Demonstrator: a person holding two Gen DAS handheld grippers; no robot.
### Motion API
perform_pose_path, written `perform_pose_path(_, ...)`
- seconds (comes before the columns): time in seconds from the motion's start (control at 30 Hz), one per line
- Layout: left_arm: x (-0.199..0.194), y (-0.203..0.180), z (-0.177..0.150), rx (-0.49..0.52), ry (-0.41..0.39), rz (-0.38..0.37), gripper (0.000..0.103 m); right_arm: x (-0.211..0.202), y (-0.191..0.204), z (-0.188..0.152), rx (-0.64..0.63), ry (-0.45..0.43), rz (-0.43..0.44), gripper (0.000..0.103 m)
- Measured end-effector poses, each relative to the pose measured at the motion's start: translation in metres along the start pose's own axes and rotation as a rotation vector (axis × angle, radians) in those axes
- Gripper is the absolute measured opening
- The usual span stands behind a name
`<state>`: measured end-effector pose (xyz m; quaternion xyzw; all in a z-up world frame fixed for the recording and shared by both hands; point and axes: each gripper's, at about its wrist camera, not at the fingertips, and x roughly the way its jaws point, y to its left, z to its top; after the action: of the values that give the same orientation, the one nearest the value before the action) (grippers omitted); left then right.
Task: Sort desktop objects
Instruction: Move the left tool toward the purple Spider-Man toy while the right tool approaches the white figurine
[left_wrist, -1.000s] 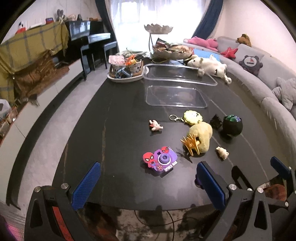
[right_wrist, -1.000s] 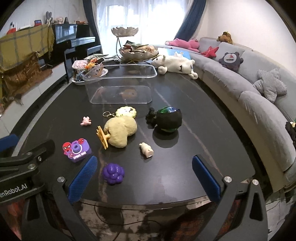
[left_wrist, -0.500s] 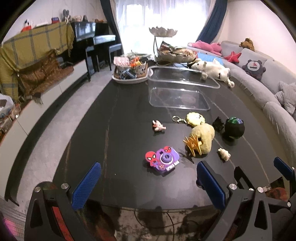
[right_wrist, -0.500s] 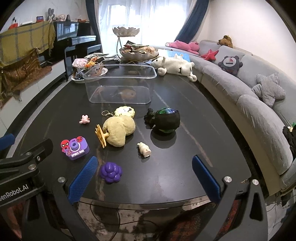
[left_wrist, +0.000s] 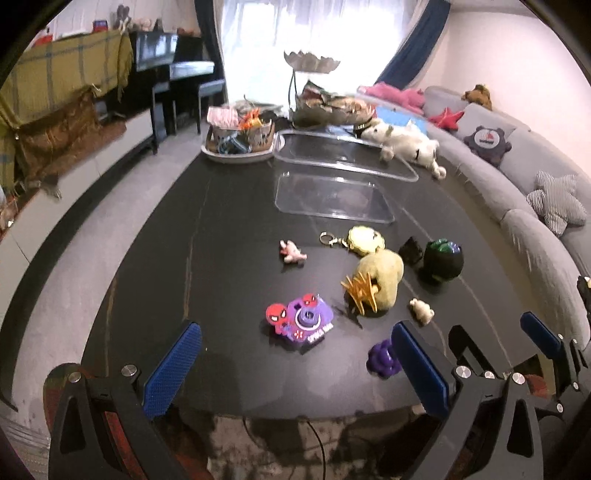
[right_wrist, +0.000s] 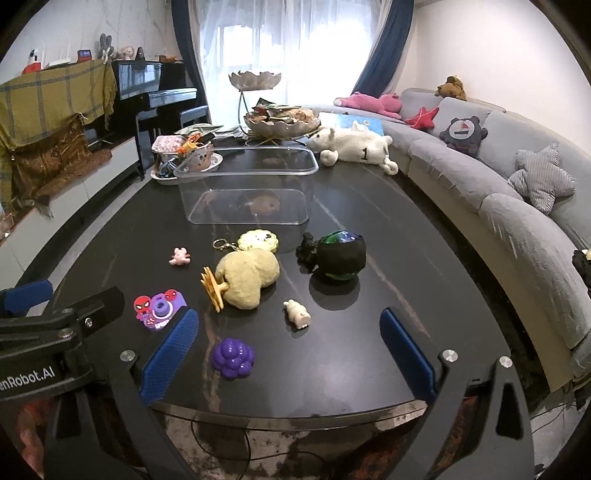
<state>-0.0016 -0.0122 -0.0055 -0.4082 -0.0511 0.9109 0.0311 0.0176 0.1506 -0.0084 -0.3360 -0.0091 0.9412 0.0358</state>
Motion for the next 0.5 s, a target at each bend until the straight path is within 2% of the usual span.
perform_pose_path(0.2,0.008,-0.002,0.002,0.002,0.038,0.030,0.101,0.007,0.001,-0.001,-0.009,0.020,-0.015,0.098)
perform_pose_path(0.33,0.013,-0.002,0.004,0.040,0.073,0.047,0.101,0.013,0.004,-0.003,-0.030,0.037,-0.010,0.097)
perform_pose_path(0.5,0.009,-0.007,0.005,0.104,0.042,0.049,0.101,0.016,0.007,-0.003,-0.047,0.039,-0.040,0.097)
